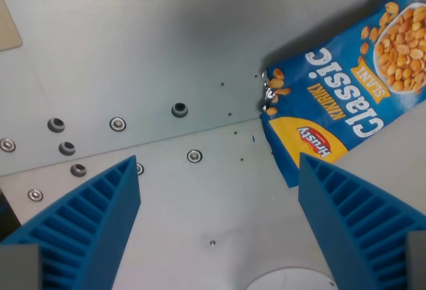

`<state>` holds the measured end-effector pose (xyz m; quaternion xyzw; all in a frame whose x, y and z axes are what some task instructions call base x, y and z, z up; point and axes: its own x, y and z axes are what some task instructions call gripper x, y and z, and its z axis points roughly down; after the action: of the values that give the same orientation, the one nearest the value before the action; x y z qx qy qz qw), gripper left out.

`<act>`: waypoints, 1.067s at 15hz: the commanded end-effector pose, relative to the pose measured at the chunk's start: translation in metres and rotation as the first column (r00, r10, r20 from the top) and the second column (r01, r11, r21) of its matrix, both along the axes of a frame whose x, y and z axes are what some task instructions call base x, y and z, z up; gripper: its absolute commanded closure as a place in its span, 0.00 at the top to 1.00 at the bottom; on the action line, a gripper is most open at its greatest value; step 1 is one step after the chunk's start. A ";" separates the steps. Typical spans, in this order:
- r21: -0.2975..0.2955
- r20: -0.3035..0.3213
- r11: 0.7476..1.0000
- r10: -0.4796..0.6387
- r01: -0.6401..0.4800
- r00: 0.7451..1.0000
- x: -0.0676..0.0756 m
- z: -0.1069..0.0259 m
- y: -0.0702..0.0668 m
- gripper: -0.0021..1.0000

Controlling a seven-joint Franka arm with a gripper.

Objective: Rotate around base positive y

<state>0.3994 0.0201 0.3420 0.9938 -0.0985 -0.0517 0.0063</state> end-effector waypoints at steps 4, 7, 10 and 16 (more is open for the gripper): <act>-0.002 -0.246 1.000 -0.001 0.001 0.969 0.006 0.008 -0.001 1.00; -0.002 -0.285 1.000 -0.002 0.001 0.959 0.006 0.008 -0.001 1.00; -0.002 -0.323 1.000 -0.002 0.001 0.946 0.006 0.008 -0.001 1.00; -0.002 -0.398 1.000 -0.002 0.002 0.918 0.006 0.008 -0.001 1.00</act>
<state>0.3985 0.0221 0.3418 0.9852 -0.0952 -0.1417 0.0127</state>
